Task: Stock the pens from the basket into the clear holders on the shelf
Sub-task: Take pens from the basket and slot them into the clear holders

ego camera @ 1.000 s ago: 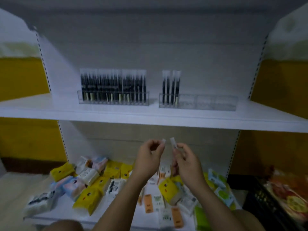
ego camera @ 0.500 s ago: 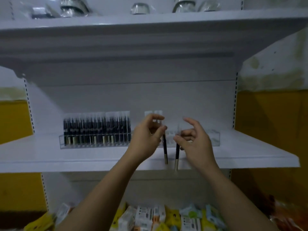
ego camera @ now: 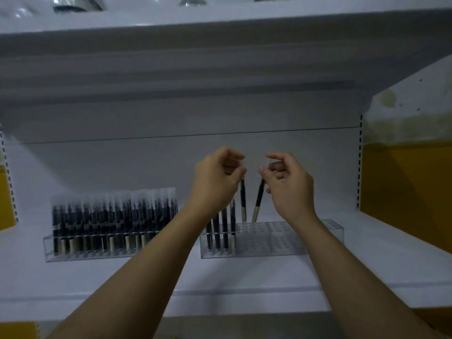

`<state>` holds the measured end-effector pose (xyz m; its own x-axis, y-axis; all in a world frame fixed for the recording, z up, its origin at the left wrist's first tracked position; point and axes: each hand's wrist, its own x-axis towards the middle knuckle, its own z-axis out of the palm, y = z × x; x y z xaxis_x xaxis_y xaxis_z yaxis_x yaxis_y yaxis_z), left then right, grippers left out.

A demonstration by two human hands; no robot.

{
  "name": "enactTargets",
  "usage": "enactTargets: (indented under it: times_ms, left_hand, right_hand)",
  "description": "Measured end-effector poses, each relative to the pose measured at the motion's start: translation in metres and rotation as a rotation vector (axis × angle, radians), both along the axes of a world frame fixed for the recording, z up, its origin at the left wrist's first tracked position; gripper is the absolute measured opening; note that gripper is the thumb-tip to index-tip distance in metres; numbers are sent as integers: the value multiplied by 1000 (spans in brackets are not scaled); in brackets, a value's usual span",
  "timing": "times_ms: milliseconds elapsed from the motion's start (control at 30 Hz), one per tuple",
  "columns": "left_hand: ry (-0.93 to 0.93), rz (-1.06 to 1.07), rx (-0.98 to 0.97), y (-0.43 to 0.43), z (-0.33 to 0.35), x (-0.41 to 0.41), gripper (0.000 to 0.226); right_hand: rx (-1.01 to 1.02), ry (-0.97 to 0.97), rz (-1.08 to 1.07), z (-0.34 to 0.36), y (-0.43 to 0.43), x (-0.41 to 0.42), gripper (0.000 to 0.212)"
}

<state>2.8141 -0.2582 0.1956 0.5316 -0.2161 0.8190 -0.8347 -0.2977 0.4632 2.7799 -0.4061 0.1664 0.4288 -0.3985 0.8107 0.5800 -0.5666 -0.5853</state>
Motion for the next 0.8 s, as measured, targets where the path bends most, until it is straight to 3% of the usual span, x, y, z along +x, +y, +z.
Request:
enactTargets:
  times_ms: [333, 467, 633, 800]
  left_hand:
    - [15, 45, 84, -15, -16, 46, 13]
    - [15, 90, 248, -16, -21, 49, 14]
    - [15, 248, 400, -15, -12, 43, 14]
    - [139, 351, 499, -12, -5, 46, 14]
  right_hand:
    - [63, 43, 52, -16, -15, 54, 22]
    - [58, 72, 75, -18, -20, 52, 22]
    - [-209, 277, 66, -27, -16, 49, 22]
    - [-458, 474, 17, -36, -15, 39, 42]
